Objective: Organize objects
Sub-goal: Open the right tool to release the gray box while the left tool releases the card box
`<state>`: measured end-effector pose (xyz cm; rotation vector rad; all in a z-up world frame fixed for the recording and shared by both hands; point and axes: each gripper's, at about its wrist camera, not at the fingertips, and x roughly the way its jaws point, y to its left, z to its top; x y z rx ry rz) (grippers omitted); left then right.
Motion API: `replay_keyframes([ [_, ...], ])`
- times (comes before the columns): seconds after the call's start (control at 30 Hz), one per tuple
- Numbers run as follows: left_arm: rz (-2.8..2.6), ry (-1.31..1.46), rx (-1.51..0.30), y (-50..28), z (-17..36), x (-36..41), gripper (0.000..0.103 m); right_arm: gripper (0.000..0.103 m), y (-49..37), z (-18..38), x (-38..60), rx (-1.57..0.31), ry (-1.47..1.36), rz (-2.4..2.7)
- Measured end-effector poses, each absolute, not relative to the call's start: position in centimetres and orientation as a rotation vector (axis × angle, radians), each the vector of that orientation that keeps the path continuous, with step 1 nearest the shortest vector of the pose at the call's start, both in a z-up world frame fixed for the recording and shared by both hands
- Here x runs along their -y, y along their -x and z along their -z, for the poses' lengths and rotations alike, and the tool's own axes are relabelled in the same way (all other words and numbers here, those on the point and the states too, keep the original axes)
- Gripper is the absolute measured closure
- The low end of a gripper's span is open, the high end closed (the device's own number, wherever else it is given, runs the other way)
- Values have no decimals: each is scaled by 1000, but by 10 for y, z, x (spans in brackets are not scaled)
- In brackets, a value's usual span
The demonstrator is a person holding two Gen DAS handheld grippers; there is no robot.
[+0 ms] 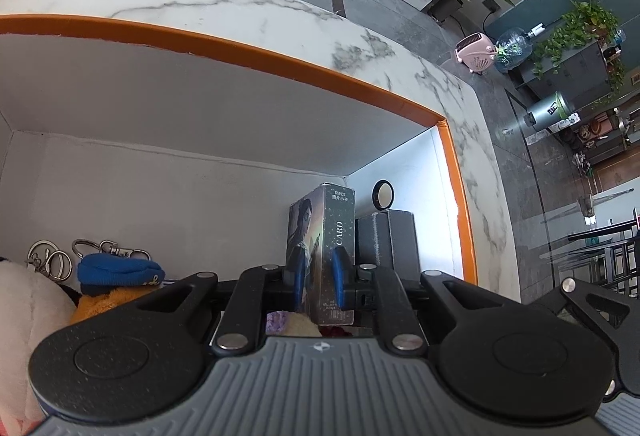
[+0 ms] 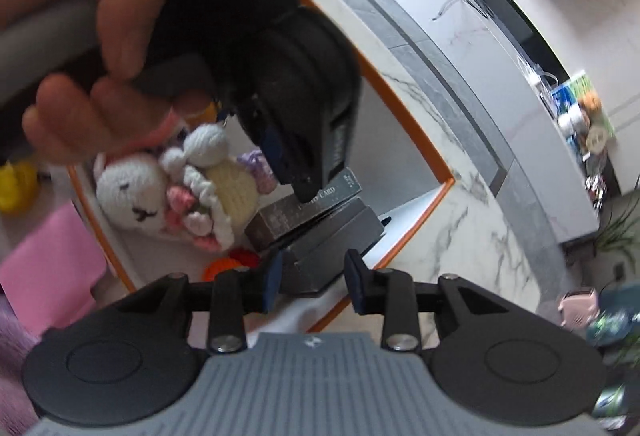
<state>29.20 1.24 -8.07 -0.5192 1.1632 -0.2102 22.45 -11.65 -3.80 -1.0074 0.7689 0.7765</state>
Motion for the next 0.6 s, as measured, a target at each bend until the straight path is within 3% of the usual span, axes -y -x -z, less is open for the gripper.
replay_keyframes([
  [0.2, 236, 495, -1169, -292, 82, -10, 89, 70, -224, 53, 111, -731, 1154, -787],
  [0.27, 249, 500, -1169, -293, 83, -9, 91, 82, -226, 60, 110, -728, 1183, -777],
  [0.33, 253, 499, -1165, -294, 83, -9, 91, 85, -227, 63, 111, -718, 1199, -768],
  [0.6, 255, 530, -1139, -303, 86, -9, 92, 85, -240, 64, 112, -637, 1217, -742],
])
